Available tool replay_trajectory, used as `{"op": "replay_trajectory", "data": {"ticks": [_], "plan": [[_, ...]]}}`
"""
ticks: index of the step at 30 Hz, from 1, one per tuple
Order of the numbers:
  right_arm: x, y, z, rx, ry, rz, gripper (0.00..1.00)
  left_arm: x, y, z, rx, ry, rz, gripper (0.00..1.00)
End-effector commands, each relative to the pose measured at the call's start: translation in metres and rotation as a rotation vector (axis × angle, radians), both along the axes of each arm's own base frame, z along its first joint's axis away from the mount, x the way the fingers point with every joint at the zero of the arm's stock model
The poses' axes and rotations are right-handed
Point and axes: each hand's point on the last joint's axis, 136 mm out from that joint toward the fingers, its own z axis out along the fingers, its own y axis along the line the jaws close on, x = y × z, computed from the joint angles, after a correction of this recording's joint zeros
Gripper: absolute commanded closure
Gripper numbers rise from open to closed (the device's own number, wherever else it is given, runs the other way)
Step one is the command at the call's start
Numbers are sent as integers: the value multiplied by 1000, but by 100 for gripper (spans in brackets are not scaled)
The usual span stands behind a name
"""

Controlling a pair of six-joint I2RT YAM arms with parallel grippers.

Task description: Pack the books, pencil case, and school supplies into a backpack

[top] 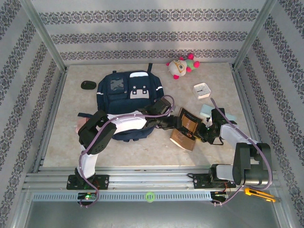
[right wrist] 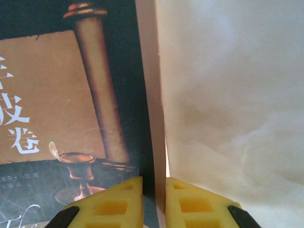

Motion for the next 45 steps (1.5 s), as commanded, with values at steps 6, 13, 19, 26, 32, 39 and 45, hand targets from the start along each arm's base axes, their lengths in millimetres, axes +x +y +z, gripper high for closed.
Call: {"op": "replay_trajectory", "data": {"ticks": [6,13,19,26,32,39,45], "plan": [[8,12,13,42,-47,20,85,-10,-20,16,-39,-52,-69,69],[20,10,46,33,-175,10,71,3,2,25,95,-208,-56,100],[40,6,116,-7,-505,27,41,3,7,101,-49,-498,-121,100],[43,29,217,67,-1018,167,33,-16,34,190,-316,-778,-208,100],[31,33,268,99,-1277,170,19,-35,61,242,-440,-915,-259,100],[19,62,295,354,-1361,302,16,-51,80,279,-587,-959,-286,100],[1,93,302,475,-1359,475,14,-59,83,294,-655,-980,-312,100]]}}
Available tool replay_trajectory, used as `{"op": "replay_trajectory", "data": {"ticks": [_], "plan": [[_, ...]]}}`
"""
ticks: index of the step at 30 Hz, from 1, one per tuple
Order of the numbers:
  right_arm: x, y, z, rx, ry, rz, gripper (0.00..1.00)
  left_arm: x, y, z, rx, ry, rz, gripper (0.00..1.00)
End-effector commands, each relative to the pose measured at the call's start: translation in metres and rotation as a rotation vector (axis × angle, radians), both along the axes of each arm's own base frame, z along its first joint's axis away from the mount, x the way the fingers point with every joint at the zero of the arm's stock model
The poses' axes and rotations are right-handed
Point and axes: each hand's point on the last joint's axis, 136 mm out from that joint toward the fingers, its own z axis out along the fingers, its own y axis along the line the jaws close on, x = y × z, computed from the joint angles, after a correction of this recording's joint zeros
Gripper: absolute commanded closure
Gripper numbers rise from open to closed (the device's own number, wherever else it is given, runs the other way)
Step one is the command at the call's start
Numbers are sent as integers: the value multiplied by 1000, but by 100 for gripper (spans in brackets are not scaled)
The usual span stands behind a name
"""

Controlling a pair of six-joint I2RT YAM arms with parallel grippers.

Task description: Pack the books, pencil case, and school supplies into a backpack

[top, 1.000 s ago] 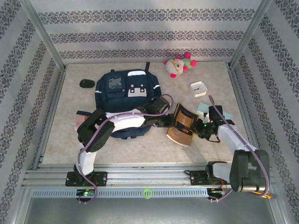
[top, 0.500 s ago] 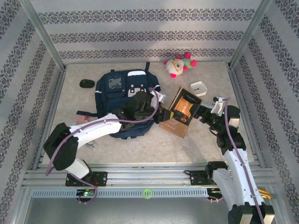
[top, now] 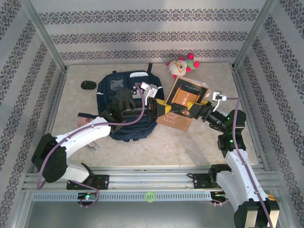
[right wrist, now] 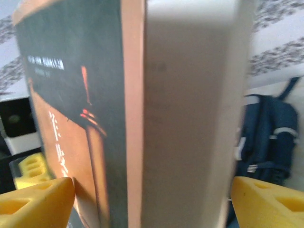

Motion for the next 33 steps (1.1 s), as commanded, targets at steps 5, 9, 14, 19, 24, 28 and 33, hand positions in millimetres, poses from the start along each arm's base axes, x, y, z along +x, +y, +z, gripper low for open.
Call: {"op": "replay_trajectory", "data": {"ticks": [5,9,14,19,24,28,33], "plan": [[-46,48,23,-8,-149,316,14,-20,11,63,-174,-164,-77,100],[-52,51,22,-6,-153,349,17,-6,20,60,-164,-161,0,100],[-54,50,23,-6,-175,334,20,7,37,56,-136,-177,88,100],[-14,36,8,37,-37,154,12,-6,36,67,-141,-195,17,100],[-16,49,10,17,-71,226,10,-15,37,79,-177,-213,-26,100],[-24,55,10,10,-82,286,9,-21,37,85,-187,-225,-59,100],[-56,72,22,-10,-154,441,9,-19,35,84,-195,-218,-61,100]]}}
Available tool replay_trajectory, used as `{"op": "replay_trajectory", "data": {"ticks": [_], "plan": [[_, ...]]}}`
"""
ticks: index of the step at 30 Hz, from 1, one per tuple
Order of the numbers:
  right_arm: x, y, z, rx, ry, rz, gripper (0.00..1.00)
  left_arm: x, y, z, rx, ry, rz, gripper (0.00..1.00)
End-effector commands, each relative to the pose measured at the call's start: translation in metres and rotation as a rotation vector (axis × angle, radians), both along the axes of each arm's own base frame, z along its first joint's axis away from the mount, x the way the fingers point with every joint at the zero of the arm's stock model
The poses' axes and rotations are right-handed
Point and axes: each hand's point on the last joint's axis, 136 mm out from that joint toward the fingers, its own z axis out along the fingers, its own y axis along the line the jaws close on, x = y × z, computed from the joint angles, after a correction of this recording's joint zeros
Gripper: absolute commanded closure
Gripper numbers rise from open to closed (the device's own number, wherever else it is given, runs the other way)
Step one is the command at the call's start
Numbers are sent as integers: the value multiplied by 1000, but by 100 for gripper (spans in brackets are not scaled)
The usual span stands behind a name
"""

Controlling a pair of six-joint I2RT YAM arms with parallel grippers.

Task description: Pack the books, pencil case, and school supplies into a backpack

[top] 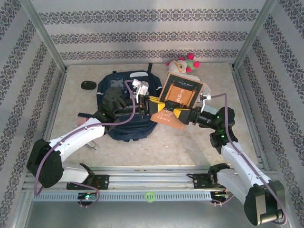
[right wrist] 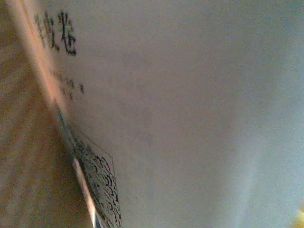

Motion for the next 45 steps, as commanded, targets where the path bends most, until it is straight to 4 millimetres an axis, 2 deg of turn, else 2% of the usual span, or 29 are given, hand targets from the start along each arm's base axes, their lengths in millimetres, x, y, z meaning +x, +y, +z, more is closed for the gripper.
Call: {"op": "replay_trajectory", "data": {"ticks": [1,6,9,11,12,17,22,26,30,32,35,38,41,45], "plan": [[-31,11,26,-3,-153,128,9,-11,8,56,-121,-167,-19,100],[-20,2,23,12,-132,25,10,-6,9,56,-113,-167,14,100],[7,-11,17,39,-37,-135,9,-9,10,59,-116,-170,7,100],[8,-12,19,53,-38,-145,9,-10,12,62,-114,-184,18,100],[9,-12,19,52,-44,-155,3,-10,13,63,-105,-189,24,100],[21,-19,9,31,-12,-235,2,-10,18,72,-86,-214,43,100],[14,-10,15,36,-24,-167,2,-12,20,80,-104,-211,30,100],[-7,6,28,23,-92,-8,2,-16,18,86,-141,-202,-9,100],[-29,18,45,25,-157,125,3,-12,18,79,-124,-197,2,100],[-37,19,50,29,-187,149,8,-6,21,74,-105,-191,33,100],[-42,14,54,37,-235,110,22,6,26,59,-49,-188,115,100],[-43,9,56,47,-265,71,28,12,29,48,-1,-182,151,100],[-41,6,60,55,-276,39,35,12,30,45,4,-177,153,100],[-33,2,69,70,-318,-25,51,9,26,41,2,-171,118,100]]}}
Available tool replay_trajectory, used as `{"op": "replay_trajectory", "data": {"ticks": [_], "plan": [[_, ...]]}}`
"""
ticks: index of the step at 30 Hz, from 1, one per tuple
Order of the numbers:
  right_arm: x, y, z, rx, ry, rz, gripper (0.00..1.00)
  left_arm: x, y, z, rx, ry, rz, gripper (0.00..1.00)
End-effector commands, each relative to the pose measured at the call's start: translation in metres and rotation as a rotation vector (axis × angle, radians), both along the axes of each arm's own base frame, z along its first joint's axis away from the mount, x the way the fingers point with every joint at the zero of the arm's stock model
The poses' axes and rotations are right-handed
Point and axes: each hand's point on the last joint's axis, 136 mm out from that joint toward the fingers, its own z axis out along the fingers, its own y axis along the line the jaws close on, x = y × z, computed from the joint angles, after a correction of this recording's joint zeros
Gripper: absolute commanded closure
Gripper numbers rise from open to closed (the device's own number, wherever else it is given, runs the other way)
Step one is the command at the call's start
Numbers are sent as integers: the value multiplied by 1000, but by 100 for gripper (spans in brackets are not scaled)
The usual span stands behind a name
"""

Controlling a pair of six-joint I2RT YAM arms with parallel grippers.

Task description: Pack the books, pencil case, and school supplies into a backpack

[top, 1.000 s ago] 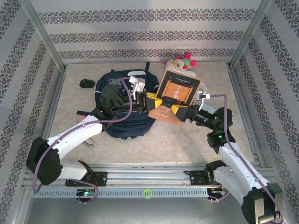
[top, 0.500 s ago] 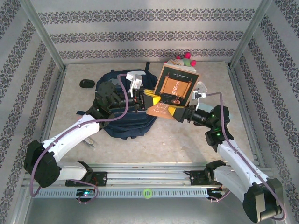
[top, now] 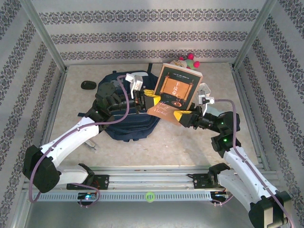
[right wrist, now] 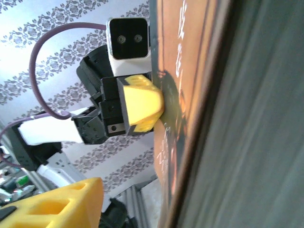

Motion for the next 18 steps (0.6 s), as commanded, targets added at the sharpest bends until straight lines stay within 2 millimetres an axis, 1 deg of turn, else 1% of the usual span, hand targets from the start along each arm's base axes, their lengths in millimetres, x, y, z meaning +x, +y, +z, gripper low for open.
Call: {"op": "replay_trajectory", "data": {"ticks": [1,3,5,6,7,8,11,13,15,17,18], "plan": [[2,-6,19,33,-124,-66,55,-2,7,12,-19,-69,12,100],[6,-7,20,32,-137,-92,69,-2,7,9,-12,-73,11,100],[10,-10,17,27,-153,-127,87,-3,7,5,6,-75,10,100],[12,-12,13,19,-161,-147,94,-3,8,2,22,-77,15,97],[12,-13,12,10,-176,-159,97,-3,9,-1,38,-80,22,92],[14,-14,4,-16,-175,-167,99,-3,10,-4,61,-84,33,85],[18,-13,-23,-134,-177,-191,100,-2,20,-20,171,-118,71,56],[20,-12,-46,-241,-201,-202,100,-7,30,-32,265,-176,91,46],[20,-13,-69,-365,-255,-208,100,-17,42,-47,385,-262,98,39],[16,-10,-86,-469,-341,-182,100,-31,54,-61,492,-372,75,33],[17,-11,-95,-525,-370,-186,100,-39,60,-69,542,-420,55,30]]}}
